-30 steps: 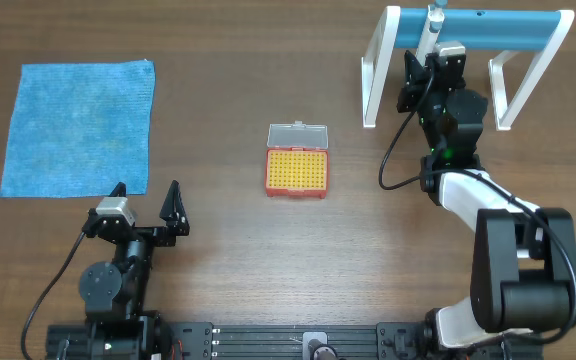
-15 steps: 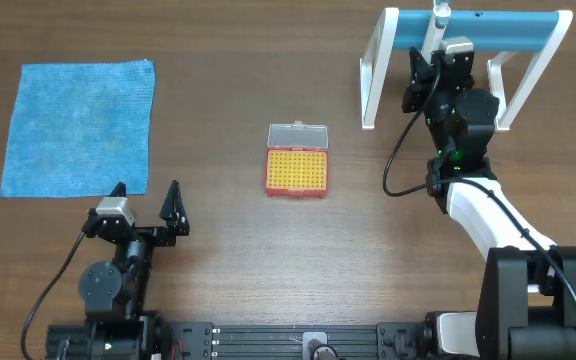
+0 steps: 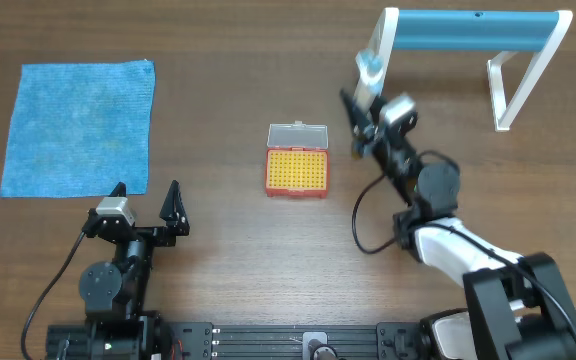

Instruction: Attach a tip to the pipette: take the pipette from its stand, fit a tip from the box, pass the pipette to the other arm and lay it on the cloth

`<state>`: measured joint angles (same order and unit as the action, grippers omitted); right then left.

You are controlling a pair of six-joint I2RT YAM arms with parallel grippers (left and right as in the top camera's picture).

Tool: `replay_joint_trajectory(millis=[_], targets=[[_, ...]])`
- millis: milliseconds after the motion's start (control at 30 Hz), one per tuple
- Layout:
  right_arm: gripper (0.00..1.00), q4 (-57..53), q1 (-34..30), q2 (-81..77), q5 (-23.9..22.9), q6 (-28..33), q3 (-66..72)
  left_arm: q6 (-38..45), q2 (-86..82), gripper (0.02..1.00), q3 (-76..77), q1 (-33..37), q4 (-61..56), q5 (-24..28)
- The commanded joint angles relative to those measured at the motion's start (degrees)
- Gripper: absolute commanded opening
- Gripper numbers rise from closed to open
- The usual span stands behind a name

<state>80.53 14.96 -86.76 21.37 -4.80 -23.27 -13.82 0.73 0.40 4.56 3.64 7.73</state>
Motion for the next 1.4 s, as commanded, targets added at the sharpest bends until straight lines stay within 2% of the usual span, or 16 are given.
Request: replay_joint_trajectory(millis=[33, 167, 267, 400, 467, 567, 633, 1400], targets=[[0.082, 3.3, 4.5, -5.2, 8.2, -0.4, 2.3, -0.3, -0.5, 0.996, -0.1, -0.1, 0.4, -0.4], [0.082, 3.3, 7.7, -7.0, 8.2, -0.9, 2.3, -0.3, -0.5, 0.996, -0.1, -0.1, 0.4, -0.4], [0.082, 3.3, 9.7, -8.2, 8.3, -4.7, 1.7, -0.3, -0.5, 0.998, -0.1, -0.1, 0.4, -0.4], [0.082, 3.3, 11.1, -10.7, 8.0, -5.4, 0.2, -0.3, -0.5, 0.998, -0.1, -0.1, 0.4, -0.4], [0.082, 3.3, 11.1, -12.3, 8.0, -7.6, -0.9, -0.3, -0.5, 0.998, -0.1, -0.1, 0.4, -0.4], [0.082, 3.3, 11.1, -14.4, 4.3, -10.4, -1.5, -0.3, -0.5, 0.996, -0.1, -0.1, 0.4, -0.4], [0.082, 3.3, 11.1, -14.5, 2.6, -10.4, -1.5, -0.3, -0.5, 0.998, -0.1, -0.1, 0.4, -0.4], [0.082, 3.3, 11.8, -21.7, 2.6, -10.4, -9.0, -0.3, -0.5, 0.998, -0.1, -0.1, 0.4, -0.4]])
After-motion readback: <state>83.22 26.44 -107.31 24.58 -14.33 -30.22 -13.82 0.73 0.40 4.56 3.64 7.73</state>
